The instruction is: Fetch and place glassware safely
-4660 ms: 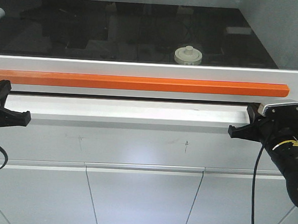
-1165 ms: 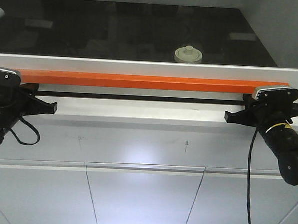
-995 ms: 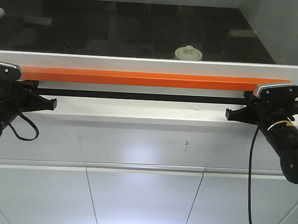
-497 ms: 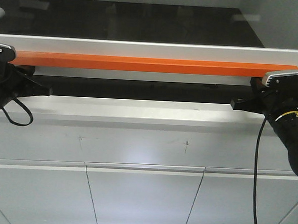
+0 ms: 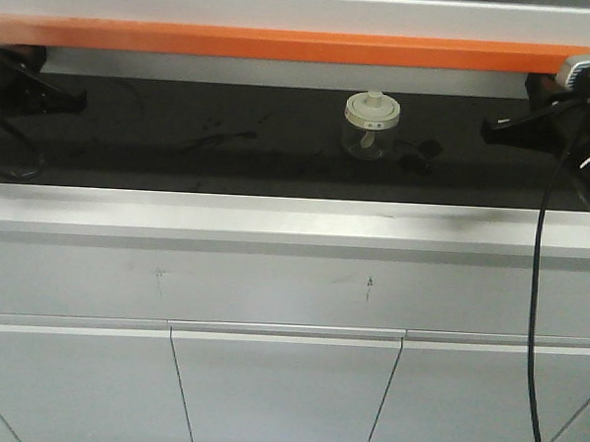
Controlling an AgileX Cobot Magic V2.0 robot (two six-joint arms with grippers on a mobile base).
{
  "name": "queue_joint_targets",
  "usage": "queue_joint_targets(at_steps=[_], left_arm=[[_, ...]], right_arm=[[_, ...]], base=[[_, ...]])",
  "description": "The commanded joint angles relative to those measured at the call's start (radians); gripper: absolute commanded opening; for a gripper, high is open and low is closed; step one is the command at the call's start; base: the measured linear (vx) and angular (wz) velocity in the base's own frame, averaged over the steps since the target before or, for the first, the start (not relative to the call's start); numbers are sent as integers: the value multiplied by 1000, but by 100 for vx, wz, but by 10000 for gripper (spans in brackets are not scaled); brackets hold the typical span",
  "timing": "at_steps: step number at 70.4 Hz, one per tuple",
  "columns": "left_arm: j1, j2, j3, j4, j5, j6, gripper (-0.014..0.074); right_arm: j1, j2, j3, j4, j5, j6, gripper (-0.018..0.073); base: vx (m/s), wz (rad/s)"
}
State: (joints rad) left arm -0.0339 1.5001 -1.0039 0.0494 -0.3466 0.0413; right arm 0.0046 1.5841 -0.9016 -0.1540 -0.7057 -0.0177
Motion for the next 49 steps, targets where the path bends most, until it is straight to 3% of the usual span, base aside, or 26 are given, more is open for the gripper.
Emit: queue_joint_targets(at_steps=[1, 21, 49], left_arm=[[-2, -101, -101, 1, -221, 1, -7], [-2, -138, -109, 1, -186, 0, -7], [-2, -206, -109, 1, -50, 0, -7]], right_arm=[[0, -81, -70, -12, -95, 1, -1], [0, -114, -80, -12, -58, 4, -1], [1, -162, -79, -40, 25, 37, -1]], base=[[0, 0], [0, 0], [0, 0]])
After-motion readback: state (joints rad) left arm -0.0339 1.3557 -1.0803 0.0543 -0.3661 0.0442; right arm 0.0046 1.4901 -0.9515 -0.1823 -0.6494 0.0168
